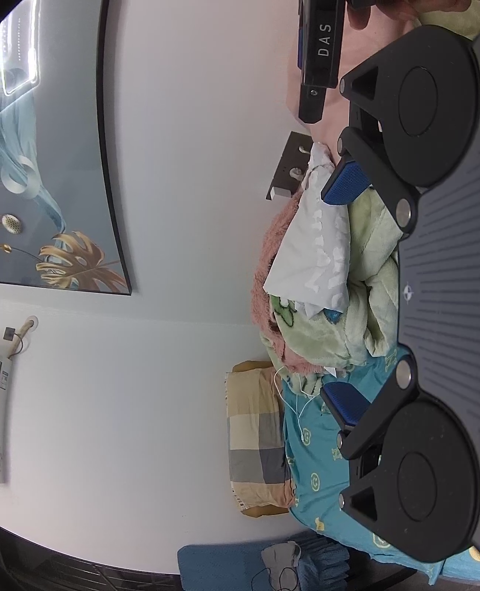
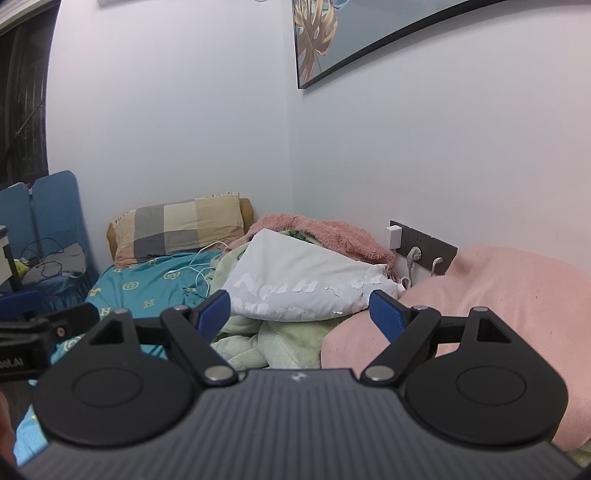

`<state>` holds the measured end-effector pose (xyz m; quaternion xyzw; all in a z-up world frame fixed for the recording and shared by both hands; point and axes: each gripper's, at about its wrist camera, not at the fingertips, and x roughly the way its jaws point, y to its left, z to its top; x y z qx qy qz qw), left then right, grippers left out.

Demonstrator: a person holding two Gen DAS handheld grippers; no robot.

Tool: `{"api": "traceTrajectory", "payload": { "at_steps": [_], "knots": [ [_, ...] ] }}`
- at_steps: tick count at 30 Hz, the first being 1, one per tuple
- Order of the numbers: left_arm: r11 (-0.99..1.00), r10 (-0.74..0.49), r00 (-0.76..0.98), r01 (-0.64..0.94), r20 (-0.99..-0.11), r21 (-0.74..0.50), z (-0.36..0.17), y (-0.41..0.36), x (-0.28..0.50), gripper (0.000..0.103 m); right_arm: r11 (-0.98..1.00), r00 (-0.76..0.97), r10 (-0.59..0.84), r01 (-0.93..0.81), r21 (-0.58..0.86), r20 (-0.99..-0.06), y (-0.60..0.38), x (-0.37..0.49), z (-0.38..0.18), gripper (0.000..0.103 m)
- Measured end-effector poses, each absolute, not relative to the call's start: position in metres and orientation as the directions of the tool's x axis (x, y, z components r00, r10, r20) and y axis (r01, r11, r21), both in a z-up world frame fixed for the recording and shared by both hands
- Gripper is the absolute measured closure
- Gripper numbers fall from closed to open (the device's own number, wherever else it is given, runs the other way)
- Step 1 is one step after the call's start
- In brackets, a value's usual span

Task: Fold clothes

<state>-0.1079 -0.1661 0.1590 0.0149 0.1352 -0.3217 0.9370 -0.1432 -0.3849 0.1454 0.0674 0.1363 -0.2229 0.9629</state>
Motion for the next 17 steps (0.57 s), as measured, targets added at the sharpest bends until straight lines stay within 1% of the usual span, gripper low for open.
{"api": "traceTrajectory", "payload": {
  "at_steps": [17],
  "knots": [
    [0.782,-0.609,0.746,0.621,-0.269,-0.047,0.1608,-0.1659,-0.1127,0.0,0.889,0.864,-0.408,0.449,0.084,-0.296,-0.3827,-0.1454,0.1453,0.019]
  ]
}}
